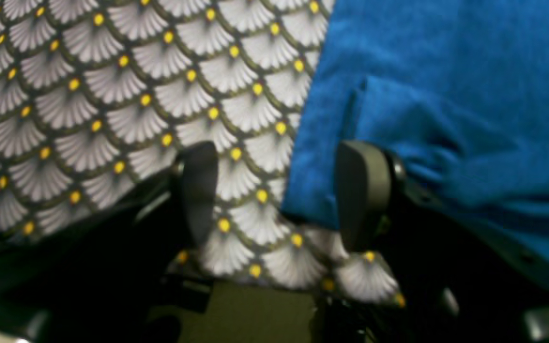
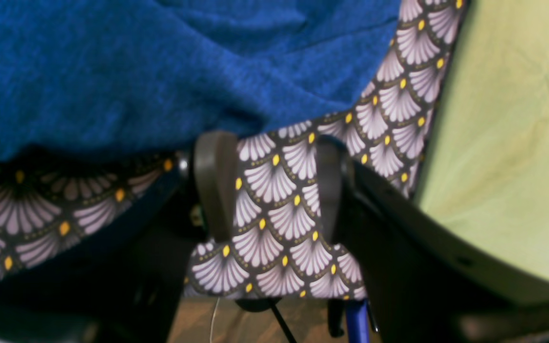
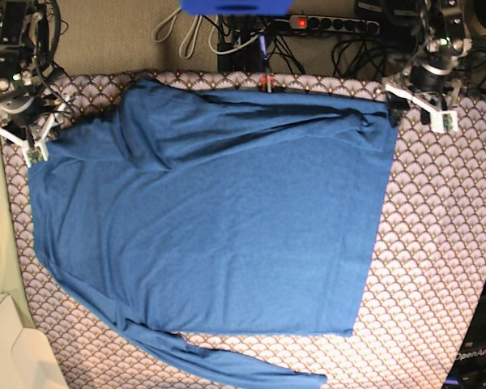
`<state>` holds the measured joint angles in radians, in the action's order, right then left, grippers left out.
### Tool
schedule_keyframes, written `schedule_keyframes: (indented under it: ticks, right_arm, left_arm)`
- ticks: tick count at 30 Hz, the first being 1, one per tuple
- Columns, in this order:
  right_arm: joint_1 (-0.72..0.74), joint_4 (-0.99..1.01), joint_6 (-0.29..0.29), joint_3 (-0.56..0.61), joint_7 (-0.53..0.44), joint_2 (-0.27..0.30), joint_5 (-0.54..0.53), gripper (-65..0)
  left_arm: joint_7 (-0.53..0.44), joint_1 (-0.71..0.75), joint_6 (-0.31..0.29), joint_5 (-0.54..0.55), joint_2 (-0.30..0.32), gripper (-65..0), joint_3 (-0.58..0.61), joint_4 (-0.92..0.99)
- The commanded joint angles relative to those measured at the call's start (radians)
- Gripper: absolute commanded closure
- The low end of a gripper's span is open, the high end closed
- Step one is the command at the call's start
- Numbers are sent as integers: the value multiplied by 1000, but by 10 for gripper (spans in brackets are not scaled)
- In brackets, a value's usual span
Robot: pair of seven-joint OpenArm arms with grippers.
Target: Fold the T-shirt properly
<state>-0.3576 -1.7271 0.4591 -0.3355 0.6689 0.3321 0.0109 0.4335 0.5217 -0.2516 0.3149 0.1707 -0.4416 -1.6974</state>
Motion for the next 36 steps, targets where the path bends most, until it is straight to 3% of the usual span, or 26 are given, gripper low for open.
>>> schedule_keyframes:
  ticks: [1, 12, 18, 27, 36]
  right_arm:
    - [7, -15, 0, -9, -16, 14, -6, -277]
    - [-21, -24, 0, -9, -18, -3, -7, -284]
    - [-59, -84, 0, -9, -18, -35, -7, -360]
    - [-96, -130, 0, -7, -18, -37, -7, -363]
    - [-140, -170, 0, -3, -18, -38, -7, -363]
  left_arm:
    - [-25, 4, -5, 7, 10, -381, -4, -31]
    - [-23, 2, -5, 11, 2, -384, 2, -20]
    - [-23, -5, -5, 13, 2, -386, 5, 7]
    - [-26, -45, -4, 11, 3, -386, 109, 89]
    - [-25, -41, -2, 11, 7, -383, 103, 99]
